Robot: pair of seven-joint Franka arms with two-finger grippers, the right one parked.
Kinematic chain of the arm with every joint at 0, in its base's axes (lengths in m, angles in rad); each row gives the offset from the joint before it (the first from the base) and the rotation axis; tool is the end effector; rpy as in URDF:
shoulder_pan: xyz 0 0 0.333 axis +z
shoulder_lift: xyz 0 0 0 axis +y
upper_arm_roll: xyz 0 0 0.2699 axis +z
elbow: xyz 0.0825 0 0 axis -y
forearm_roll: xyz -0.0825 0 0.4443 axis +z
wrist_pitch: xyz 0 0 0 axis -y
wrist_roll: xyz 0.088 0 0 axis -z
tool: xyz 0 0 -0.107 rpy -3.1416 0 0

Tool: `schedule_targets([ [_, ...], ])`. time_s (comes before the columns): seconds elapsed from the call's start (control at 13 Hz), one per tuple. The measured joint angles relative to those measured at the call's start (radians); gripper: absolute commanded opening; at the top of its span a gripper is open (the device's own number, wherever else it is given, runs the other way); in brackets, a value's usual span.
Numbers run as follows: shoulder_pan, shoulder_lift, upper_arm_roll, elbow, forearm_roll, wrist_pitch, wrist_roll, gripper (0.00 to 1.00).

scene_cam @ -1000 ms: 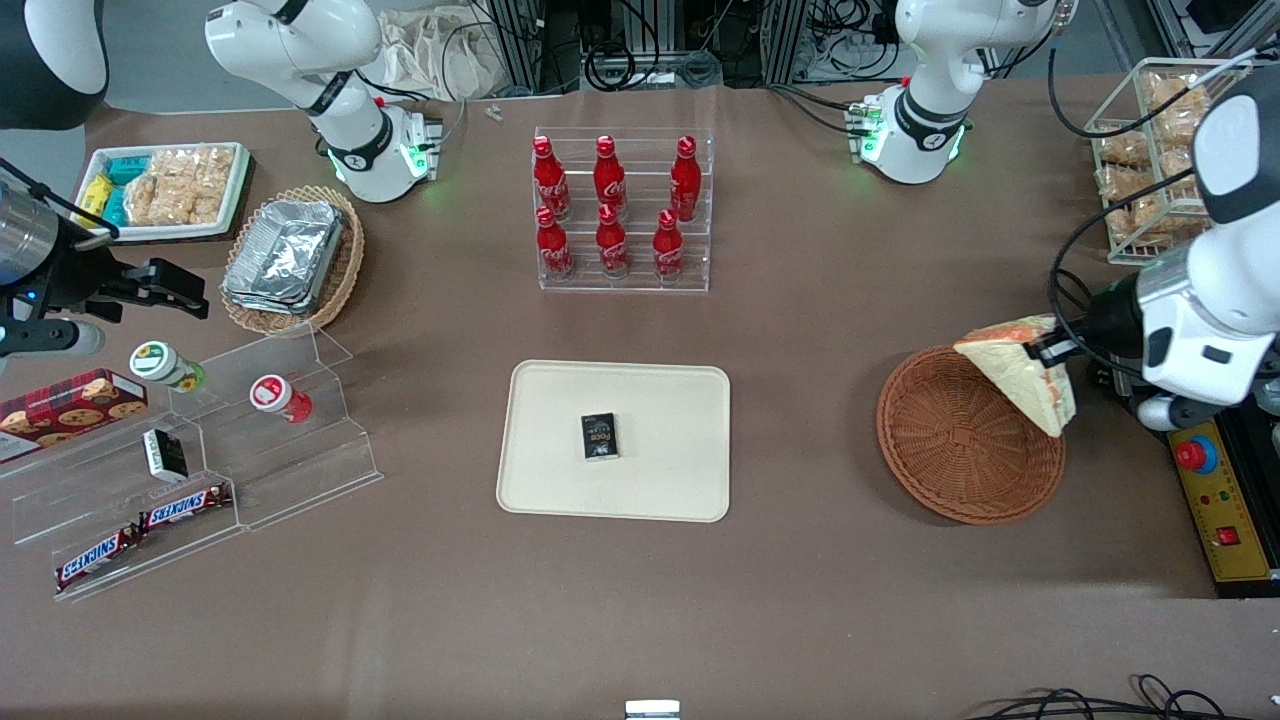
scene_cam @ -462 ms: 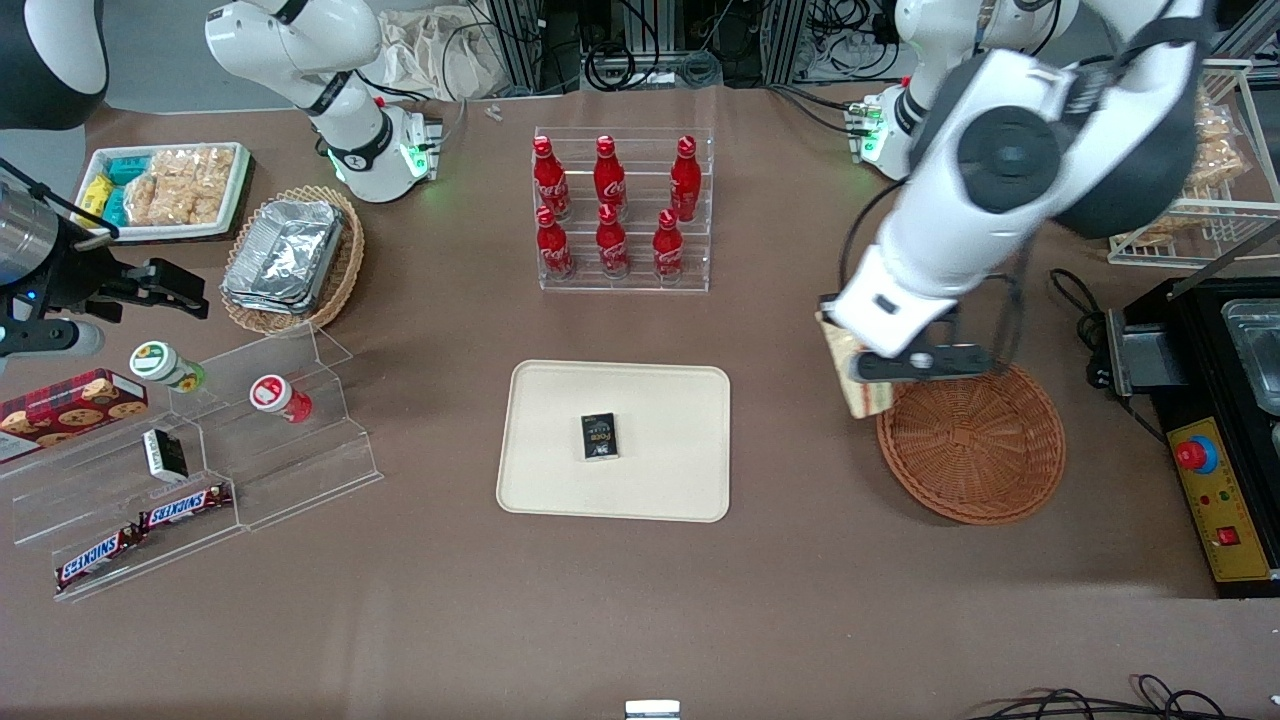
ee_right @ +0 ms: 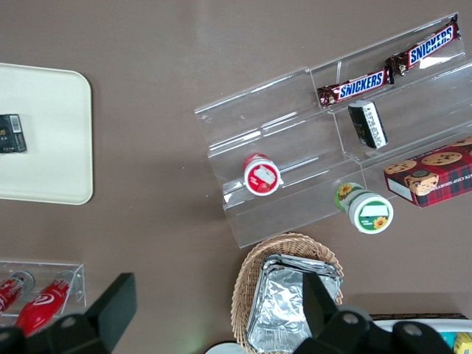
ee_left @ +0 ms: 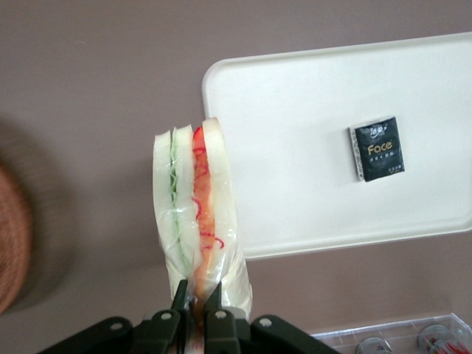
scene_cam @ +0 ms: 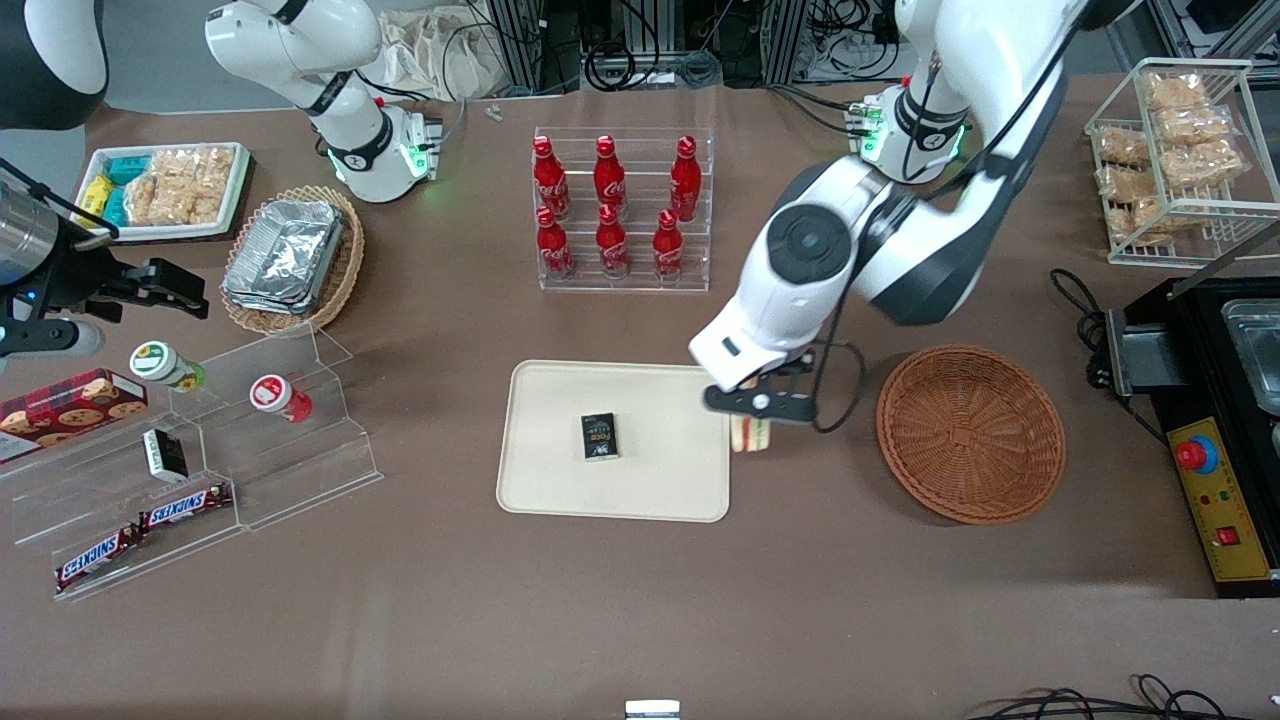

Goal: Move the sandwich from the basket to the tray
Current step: 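Carry the sandwich to the cream tray and release it beside the packet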

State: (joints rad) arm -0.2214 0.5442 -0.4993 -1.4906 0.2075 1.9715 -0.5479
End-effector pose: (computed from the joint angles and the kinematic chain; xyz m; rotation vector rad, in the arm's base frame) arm 0.5826 -0.4364 0.3226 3.0763 -0.2961 -0.0486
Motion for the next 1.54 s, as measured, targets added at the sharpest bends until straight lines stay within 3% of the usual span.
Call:
schedule_targets([
  [0.38, -0.038, 0.178, 0.001, 0.002, 0.016, 0.147, 0.001, 0.0],
  [0.46, -0.038, 0.192, 0.001, 0.003, 0.024, 0.152, 0.001, 0.21],
  [0.54, -0.038, 0.2, 0.001, 0.004, 0.029, 0.153, 0.001, 0.57],
  [0.62, -0.038, 0.203, 0.002, 0.004, 0.029, 0.153, 0.0, 1.0],
  [1.0, -0.037, 0.198, 0.002, 0.021, 0.03, 0.144, -0.085, 1.0],
  [1.15, -0.028, 0.156, 0.003, 0.044, 0.028, 0.056, -0.106, 0.99],
  [1.54, 0.131, -0.145, 0.003, 0.074, -0.063, -0.317, 0.034, 0.99],
])
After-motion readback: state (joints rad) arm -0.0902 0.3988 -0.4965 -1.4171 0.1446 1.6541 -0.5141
